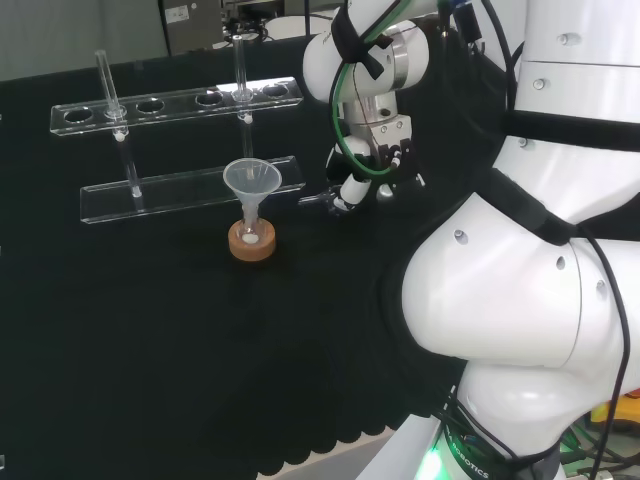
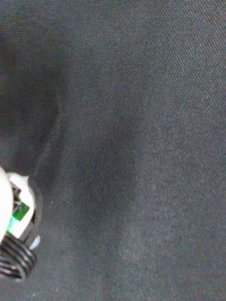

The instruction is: Put the weighing funnel back on the table.

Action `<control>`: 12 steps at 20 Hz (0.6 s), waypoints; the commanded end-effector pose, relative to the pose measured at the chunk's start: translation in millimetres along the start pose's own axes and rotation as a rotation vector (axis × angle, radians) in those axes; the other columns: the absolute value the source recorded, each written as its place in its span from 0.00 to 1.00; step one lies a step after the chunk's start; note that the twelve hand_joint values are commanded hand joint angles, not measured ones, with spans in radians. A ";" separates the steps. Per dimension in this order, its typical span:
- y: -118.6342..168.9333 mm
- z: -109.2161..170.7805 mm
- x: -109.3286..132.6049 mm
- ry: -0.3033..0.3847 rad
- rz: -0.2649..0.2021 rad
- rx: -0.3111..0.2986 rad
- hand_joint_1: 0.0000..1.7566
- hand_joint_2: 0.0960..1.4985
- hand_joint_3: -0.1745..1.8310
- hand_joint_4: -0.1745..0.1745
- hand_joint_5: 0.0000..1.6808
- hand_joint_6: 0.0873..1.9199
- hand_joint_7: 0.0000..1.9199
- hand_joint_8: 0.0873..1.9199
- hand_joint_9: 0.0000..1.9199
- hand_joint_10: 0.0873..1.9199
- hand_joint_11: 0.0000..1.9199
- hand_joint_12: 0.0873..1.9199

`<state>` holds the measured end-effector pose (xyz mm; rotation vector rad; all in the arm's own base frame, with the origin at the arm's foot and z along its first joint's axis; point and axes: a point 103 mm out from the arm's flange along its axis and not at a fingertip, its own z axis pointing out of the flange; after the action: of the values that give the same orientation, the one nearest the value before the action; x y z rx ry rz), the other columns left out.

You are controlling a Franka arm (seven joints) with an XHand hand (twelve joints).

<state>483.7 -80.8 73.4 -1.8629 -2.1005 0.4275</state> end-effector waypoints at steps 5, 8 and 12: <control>3.3 4.8 1.6 0.007 0.003 0.015 0.61 0.43 0.46 0.90 0.64 0.53 0.37 0.37 0.46 0.26 0.24 0.64; 4.8 5.7 1.9 0.004 0.012 0.013 0.61 0.44 0.46 0.90 0.64 0.53 0.37 0.37 0.46 0.26 0.24 0.64; 4.0 6.1 1.2 0.007 0.007 0.019 0.61 0.48 0.41 0.89 0.62 0.52 0.36 0.37 0.45 0.27 0.24 0.65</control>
<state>485.4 -78.7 66.4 -1.8663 -2.0786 0.4399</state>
